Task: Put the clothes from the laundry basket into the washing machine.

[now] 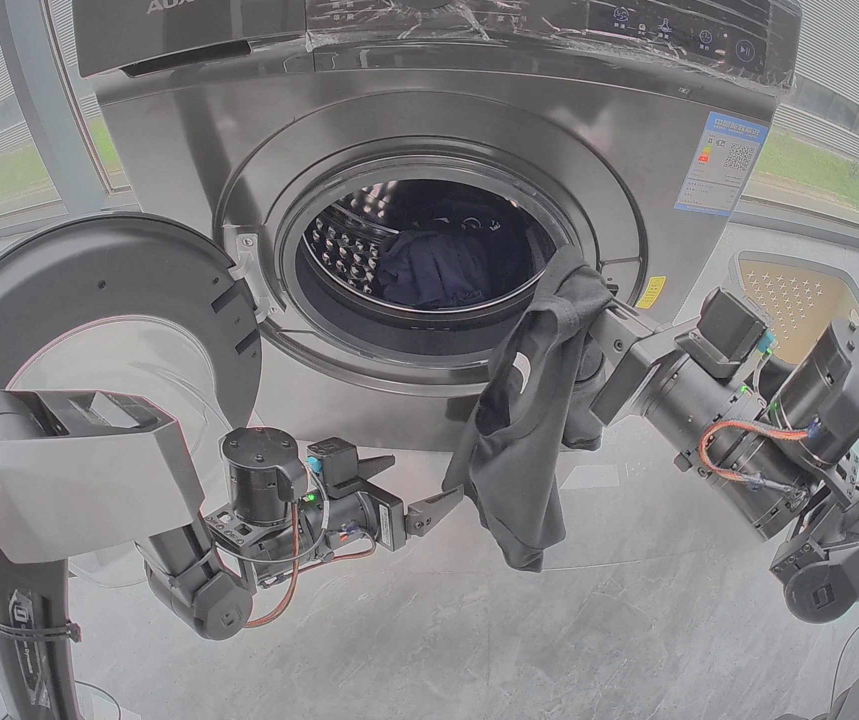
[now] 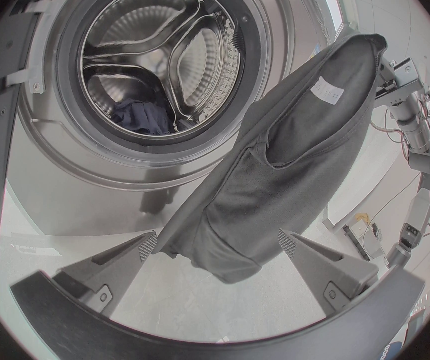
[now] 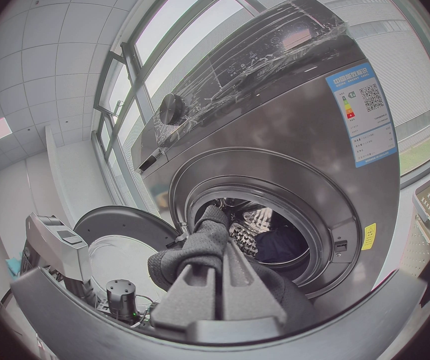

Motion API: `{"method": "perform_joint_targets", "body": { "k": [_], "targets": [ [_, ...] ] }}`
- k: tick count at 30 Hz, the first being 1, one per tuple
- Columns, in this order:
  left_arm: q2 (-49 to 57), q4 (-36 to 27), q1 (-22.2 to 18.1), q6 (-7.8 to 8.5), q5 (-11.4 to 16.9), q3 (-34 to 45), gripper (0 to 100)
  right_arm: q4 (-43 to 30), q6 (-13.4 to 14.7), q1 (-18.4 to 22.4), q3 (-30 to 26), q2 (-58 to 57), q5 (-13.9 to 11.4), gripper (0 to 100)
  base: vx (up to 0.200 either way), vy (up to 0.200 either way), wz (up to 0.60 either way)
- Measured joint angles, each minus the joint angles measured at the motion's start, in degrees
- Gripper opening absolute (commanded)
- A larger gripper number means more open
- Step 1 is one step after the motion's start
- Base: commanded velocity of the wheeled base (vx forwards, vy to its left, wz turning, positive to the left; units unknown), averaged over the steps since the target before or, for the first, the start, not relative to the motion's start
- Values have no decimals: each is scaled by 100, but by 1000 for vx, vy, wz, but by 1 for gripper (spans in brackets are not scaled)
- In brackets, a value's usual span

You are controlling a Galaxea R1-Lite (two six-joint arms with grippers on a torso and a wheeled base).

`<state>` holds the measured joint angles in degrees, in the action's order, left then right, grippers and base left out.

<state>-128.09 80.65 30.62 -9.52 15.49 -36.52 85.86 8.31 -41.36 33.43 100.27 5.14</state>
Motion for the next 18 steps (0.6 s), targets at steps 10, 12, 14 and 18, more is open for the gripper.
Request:
{"method": "perform_joint_targets", "body": {
  "k": [10,12,14,18],
  "targets": [
    [-411,138,-160,-63,139,-518,100,-35,-6,-122,72,4,-13,0,0,0,0],
    [-468,116,-144,-71,157,-623,100,-29,-6,-122,72,11,-15,0,0,0,0],
    [-527,102,-122,-82,163,-728,100,-16,-6,-122,80,23,-15,0,0,0,0],
    [-625,100,7,-95,163,-895,100,9,-9,-122,107,59,-22,0,0,0,0]
  ]
}}
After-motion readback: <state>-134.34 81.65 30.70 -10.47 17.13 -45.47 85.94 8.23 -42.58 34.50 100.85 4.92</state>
